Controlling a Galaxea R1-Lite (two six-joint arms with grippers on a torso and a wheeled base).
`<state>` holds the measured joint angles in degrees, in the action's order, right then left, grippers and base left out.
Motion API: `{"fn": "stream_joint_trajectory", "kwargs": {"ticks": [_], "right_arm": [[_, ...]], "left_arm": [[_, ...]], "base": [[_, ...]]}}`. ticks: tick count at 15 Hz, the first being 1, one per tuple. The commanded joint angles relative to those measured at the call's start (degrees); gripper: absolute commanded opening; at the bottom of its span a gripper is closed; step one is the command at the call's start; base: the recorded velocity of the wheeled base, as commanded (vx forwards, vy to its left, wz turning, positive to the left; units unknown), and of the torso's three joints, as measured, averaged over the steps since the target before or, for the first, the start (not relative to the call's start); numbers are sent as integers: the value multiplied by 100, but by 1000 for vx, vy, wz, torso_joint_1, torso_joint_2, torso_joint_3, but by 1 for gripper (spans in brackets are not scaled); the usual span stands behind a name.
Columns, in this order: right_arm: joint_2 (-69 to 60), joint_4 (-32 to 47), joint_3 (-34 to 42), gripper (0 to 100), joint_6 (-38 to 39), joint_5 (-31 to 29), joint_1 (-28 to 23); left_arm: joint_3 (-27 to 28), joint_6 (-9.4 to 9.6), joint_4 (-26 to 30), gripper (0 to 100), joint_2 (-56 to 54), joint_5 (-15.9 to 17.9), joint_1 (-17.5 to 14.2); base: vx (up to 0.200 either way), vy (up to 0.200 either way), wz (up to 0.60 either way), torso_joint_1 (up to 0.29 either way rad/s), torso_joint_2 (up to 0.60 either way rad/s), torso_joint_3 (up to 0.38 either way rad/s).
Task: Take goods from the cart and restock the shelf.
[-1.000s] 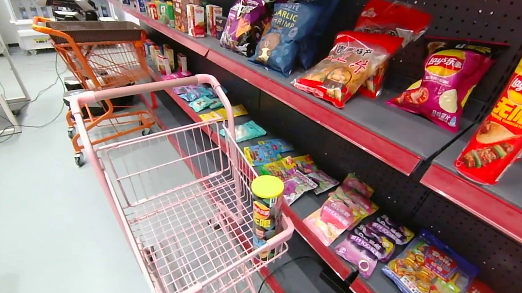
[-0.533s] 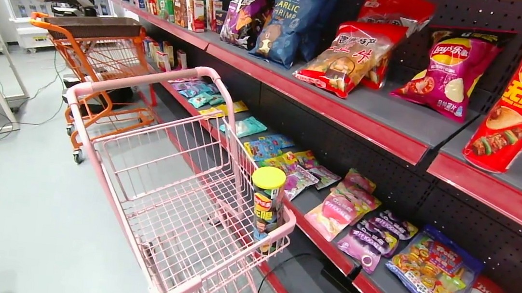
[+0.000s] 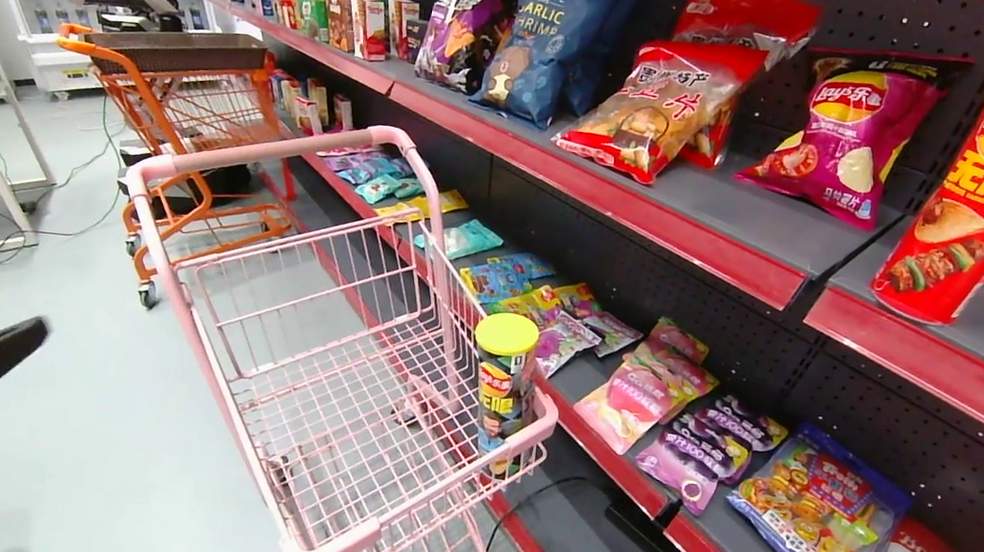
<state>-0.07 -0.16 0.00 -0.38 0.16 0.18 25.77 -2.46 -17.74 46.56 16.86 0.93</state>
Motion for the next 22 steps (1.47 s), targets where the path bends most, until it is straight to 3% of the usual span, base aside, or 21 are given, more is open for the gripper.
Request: {"fn": "stream_joint_trajectory", "kwargs": {"ticks": [1,4,5,6,8,10,13,15,17,19,22], "right_arm": [[7,-2,0,100,3,-7,-1],[7,7,0,100,-15,-7,-1],[7,-2,0,100,-6,2,-1],[7,-2,0,100,-6,-7,-1],[7,-2,0,100,-15,2,-1],[7,-2,0,100,-6,-7,-1],[7,-2,0,100,-15,2,-1],[7,-2,0,100,-15,2,8],[7,-2,0,100,-15,2,-1],[7,-2,0,100,-15,2,8],[7,-2,0,100,-15,2,-1]], "left_arm": [[684,589,-1487,100,3466,1311,-128],[798,774,-1636,100,4292,1821,39],[815,1283,-1997,100,4863,1988,268],[815,1424,-2278,100,5127,2041,470],[1053,1406,-2550,100,5592,2093,1015],[1483,1406,-2559,100,6058,2269,1305],[2257,1406,-2568,100,6876,2278,1727],[2802,1398,-2568,100,7429,2252,1929],[3145,1195,-2568,100,7711,2252,2166],[3558,1143,-2568,100,8018,2243,2236],[3742,1046,-2542,100,8203,2216,2316]], "base": [[0,0,0,0,0,0],[0,0,0,0,0,0],[0,0,0,0,0,0],[0,0,0,0,0,0],[0,0,0,0,0,0],[0,0,0,0,0,0],[0,0,0,0,0,0],[0,0,0,0,0,0],[0,0,0,0,0,0],[0,0,0,0,0,0],[0,0,0,0,0,0]]}}
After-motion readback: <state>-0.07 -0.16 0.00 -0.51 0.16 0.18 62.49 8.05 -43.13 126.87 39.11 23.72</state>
